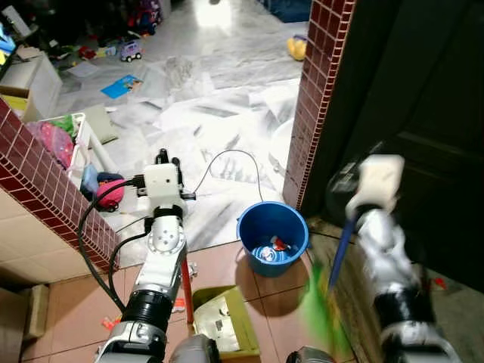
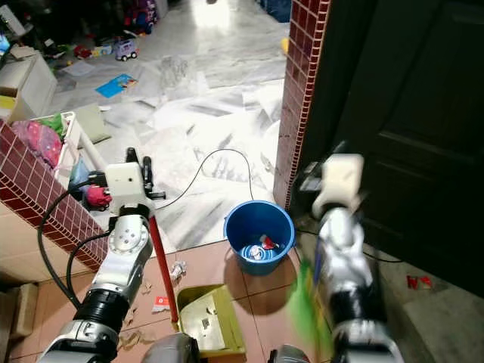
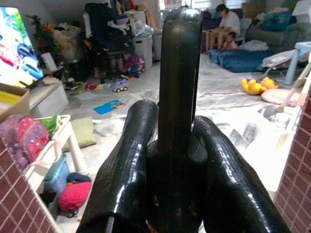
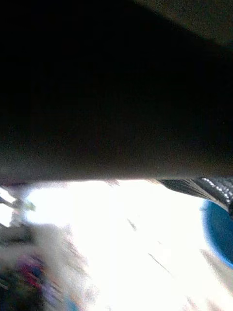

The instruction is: Sweep floor

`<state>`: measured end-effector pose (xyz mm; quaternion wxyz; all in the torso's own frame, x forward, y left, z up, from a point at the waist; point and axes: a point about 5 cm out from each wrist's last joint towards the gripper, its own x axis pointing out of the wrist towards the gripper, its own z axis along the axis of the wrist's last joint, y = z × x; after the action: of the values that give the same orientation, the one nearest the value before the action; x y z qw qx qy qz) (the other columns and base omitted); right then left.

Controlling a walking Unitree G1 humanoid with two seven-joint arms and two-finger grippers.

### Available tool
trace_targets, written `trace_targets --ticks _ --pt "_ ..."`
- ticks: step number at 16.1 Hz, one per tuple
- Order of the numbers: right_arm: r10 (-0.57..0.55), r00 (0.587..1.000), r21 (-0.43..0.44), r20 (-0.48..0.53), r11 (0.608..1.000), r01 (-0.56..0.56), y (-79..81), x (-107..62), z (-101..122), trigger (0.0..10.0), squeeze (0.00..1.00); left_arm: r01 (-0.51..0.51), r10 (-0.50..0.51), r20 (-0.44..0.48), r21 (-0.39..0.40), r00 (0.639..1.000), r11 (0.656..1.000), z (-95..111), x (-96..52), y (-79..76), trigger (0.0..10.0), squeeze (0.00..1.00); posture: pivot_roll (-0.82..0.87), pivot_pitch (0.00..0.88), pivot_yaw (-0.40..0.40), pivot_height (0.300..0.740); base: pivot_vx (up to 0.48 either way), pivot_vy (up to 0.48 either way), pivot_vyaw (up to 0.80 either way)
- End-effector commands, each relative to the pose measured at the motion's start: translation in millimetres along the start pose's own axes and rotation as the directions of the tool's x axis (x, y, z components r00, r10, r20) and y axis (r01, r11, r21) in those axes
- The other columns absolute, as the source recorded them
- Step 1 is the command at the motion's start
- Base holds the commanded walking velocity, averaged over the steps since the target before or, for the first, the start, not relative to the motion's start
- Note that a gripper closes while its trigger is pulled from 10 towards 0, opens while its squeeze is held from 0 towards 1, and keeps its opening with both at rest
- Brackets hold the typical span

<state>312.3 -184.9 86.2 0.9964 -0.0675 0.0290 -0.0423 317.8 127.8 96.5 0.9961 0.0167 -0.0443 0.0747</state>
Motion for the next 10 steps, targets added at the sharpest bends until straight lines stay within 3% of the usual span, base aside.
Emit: trace_targets --ticks 1,3,5,7,10 --pt "0.145 0.984 0.026 -0.108 0.989 -0.143 28.0 -10.2 -16.8 10.0 0.00 -0.003 0.003 0.026 -0.006 1.000 1.000 7.7 1.7 3.8 10.0 0.00 -0.05 0.000 0.056 0.740 0.000 0.000 0.00" --pt "0.327 0.936 0.034 -0.133 0.945 -0.325 54.5 -19.0 -18.9 10.0 0.00 0.007 -0.007 0.035 -0.006 0.999 1.000 11.2 0.3 5.3 10.0 0.00 -0.04 0.000 0.062 0.740 0.000 0.000 0.00" --pt "0.372 0.925 0.038 -0.078 0.928 -0.370 58.1 -19.8 -8.1 10.0 0.00 0.004 -0.004 0.044 -0.003 0.999 1.000 15.3 -2.5 7.7 10.0 0.00 -0.02 0.000 0.055 0.740 0.000 0.000 0.00" --pt "0.413 0.908 0.060 0.067 0.907 -0.417 59.1 -19.8 19.0 10.0 0.00 -0.019 0.019 0.051 -0.004 0.999 1.000 23.8 -10.1 10.2 10.0 0.00 -0.01 0.000 0.043 0.740 0.000 0.000 0.00" --pt "0.426 0.899 0.050 0.105 0.900 -0.432 63.8 -23.5 25.3 10.0 0.00 -0.002 0.002 0.010 -0.042 1.000 0.999 18.1 -16.7 7.9 10.0 0.00 -0.02 0.000 0.034 0.740 0.000 0.000 0.80"
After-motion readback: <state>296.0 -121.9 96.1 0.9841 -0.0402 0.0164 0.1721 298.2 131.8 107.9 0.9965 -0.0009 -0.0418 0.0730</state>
